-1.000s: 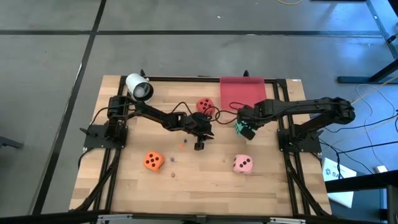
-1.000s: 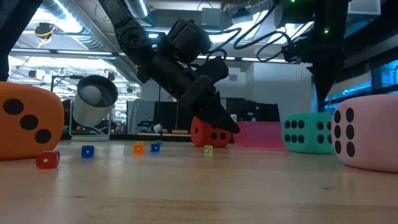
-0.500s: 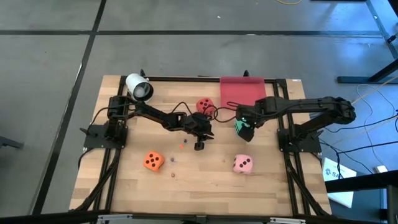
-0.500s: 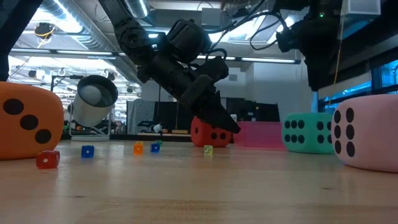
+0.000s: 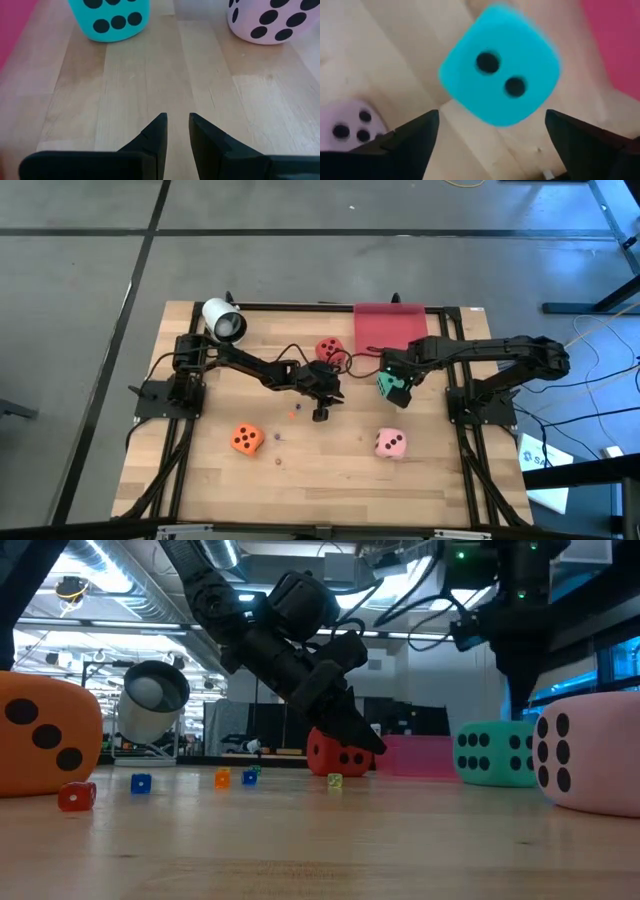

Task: Pick & Place Dice
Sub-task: Put the large blue dice into the red bin

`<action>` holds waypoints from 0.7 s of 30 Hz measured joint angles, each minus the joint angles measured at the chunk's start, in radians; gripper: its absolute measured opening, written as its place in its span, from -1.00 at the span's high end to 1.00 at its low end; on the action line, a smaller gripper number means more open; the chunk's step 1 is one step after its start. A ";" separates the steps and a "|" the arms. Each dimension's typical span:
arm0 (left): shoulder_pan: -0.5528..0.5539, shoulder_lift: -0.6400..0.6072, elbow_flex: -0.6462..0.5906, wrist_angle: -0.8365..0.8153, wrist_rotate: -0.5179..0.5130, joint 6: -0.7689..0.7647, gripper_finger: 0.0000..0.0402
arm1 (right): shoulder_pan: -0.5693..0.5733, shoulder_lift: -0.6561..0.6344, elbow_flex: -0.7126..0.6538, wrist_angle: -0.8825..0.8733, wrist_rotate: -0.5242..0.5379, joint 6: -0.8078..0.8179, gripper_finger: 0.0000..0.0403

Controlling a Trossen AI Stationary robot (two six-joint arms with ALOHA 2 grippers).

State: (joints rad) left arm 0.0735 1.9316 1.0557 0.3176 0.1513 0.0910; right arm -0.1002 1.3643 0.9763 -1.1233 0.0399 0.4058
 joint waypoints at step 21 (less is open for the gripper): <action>0.000 0.000 0.000 0.000 0.000 0.002 0.63 | 0.226 0.079 -0.010 0.041 0.209 -0.145 -0.62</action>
State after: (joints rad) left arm 0.0738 1.9316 1.0557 0.3180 0.1509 0.0929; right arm 0.1258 1.4432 0.9661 -1.0824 0.2494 0.2604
